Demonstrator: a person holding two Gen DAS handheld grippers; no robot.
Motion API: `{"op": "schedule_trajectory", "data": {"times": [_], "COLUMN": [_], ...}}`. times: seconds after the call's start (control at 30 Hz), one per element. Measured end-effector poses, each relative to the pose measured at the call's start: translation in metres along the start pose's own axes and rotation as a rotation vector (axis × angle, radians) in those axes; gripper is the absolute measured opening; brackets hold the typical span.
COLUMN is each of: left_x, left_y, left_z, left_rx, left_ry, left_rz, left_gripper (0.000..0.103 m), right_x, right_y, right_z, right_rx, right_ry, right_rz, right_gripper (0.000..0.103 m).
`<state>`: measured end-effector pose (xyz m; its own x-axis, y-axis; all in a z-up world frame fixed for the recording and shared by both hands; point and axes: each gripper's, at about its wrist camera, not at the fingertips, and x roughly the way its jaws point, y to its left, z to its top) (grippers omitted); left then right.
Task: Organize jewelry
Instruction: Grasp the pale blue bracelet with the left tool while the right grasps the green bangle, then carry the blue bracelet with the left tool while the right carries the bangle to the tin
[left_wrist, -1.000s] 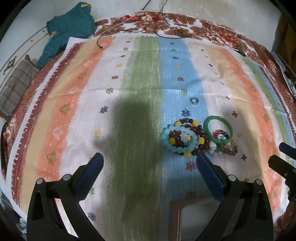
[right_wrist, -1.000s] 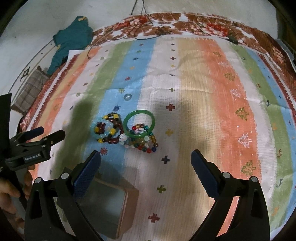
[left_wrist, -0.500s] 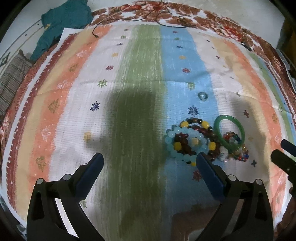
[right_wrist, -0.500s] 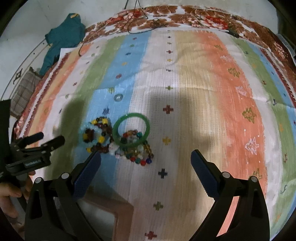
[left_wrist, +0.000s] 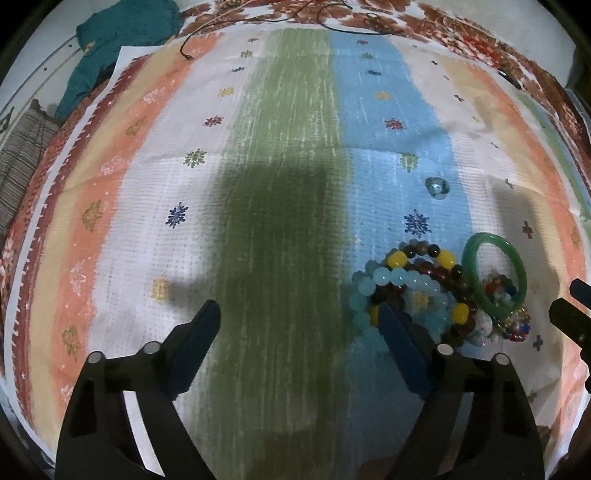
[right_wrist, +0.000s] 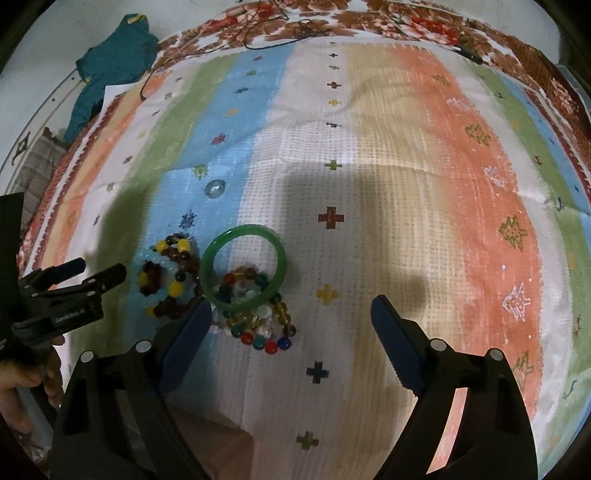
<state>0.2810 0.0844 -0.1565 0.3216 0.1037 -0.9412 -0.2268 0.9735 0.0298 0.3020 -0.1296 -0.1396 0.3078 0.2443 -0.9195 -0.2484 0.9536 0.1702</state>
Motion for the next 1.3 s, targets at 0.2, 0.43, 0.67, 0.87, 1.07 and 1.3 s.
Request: {"op": "schedule_trajectory", "data": {"times": [0.2,0.43,0.67,0.87,1.07,1.3], "left_x": [0.011,0.021,0.026,0.022,0.019,-0.001], "left_y": [-0.004,-0.003,-0.007,-0.005,0.004,0.009], "left_z": [0.004,0.004,0.004,0.004,0.006,0.01], "left_rx": [0.026,0.039,0.063,0.062,0.035,0.015], "left_ry": [0.008,0.018,0.016,0.001,0.004,-0.025], "left_rz": [-0.001,0.003,0.026,0.032,0.012,-0.01], "left_gripper": [0.08,0.079,0.072,0.034,0.011,0.011], "right_x": [0.013,0.025,0.041,0.045,0.046,0.028], "right_y": [0.003,0.006,0.003,0.004,0.001,0.004], "right_z": [0.004,0.011,0.015,0.017,0.017,0.017], "right_rx": [-0.017,-0.031,-0.032,-0.046,-0.06,-0.082], "right_ry": [0.01,0.015,0.038,0.034,0.036,-0.004], "right_rz": [-0.011,-0.026,-0.051,-0.061,-0.062,-0.06], "right_gripper": [0.075,0.066,0.054,0.038,0.009,0.009]}}
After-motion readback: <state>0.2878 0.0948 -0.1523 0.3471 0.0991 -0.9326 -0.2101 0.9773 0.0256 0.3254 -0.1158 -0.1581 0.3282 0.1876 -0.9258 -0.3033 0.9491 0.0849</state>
